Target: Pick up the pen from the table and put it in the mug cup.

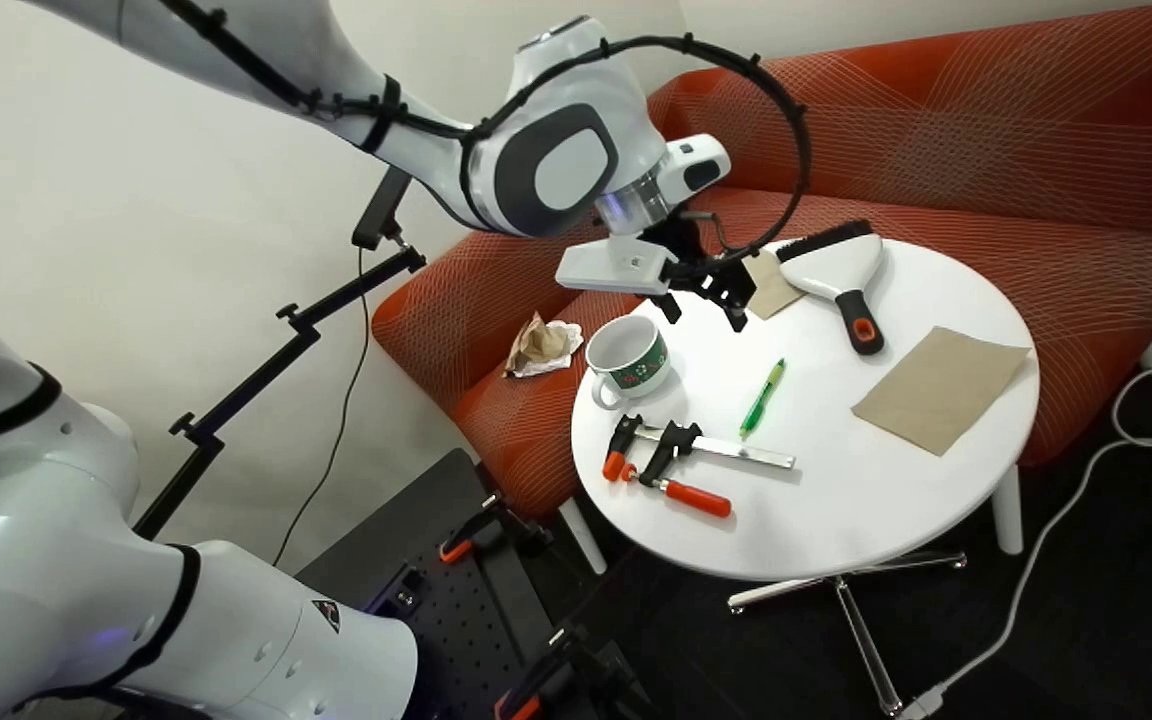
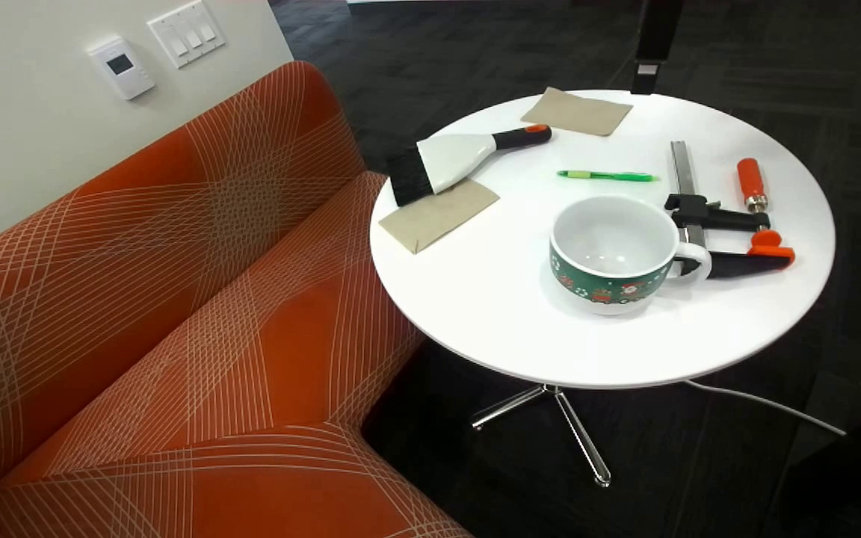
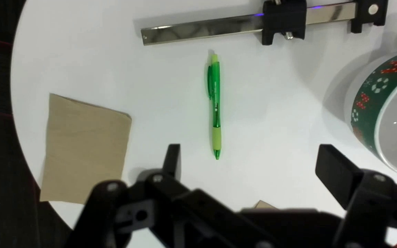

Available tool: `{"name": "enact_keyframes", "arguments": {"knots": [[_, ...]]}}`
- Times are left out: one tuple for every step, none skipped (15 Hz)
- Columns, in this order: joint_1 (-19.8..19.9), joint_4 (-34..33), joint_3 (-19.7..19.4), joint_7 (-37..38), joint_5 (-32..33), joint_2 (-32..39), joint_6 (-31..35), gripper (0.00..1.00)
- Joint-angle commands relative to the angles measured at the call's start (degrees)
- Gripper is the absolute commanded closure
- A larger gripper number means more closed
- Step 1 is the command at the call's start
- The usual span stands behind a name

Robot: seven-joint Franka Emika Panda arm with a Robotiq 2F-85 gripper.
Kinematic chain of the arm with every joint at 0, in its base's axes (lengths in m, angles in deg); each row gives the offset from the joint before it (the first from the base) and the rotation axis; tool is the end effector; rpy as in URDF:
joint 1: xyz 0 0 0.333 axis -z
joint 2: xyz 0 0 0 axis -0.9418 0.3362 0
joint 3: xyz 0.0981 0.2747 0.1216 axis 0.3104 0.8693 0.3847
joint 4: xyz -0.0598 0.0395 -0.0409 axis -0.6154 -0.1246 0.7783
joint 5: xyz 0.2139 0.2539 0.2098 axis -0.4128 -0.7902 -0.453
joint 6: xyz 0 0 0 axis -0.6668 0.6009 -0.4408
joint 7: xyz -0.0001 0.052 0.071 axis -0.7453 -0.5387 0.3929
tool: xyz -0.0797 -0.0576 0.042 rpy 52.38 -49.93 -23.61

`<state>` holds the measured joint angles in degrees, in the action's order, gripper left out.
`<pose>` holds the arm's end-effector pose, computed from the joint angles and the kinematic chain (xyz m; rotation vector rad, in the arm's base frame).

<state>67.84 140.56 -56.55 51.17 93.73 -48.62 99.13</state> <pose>0.5333 0.0348 0.2106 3.0672 0.4924 0.1185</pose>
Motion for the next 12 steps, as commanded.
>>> {"name": "enact_keyframes", "arguments": {"knots": [[2.4, -6.7, 1.4, -3.3, -0.1, 7.3, 0.1, 0.0], [2.9, -8.1, 1.4, -3.7, 0.0, 9.0, -0.1, 0.0], [3.4, -9.5, 1.6, -4.2, -0.1, 10.7, -0.3, 0.0], [3.9, -10.7, 1.7, -4.6, -0.1, 12.2, -0.5, 0.0], [4.4, -11.9, 1.9, -4.9, -0.2, 13.7, -0.8, 0.0], [4.9, -13.2, 2.2, -5.4, -0.3, 15.2, -0.9, 0.0], [5.3, -14.3, 2.4, -5.4, -0.4, 16.5, -1.1, 0.0], [5.7, -15.2, 2.8, -5.5, -0.4, 17.7, -1.2, 0.0], [6.1, -16.1, 3.1, -5.8, -0.4, 18.8, -1.3, 0.0], [6.3, -16.9, 3.3, -5.9, -0.3, 19.8, -1.3, 0.0], [6.4, -17.7, 3.5, -5.8, -0.2, 20.7, -1.4, 0.0], [6.5, -18.3, 3.7, -5.7, -0.2, 21.6, -1.3, 0.0]]}}
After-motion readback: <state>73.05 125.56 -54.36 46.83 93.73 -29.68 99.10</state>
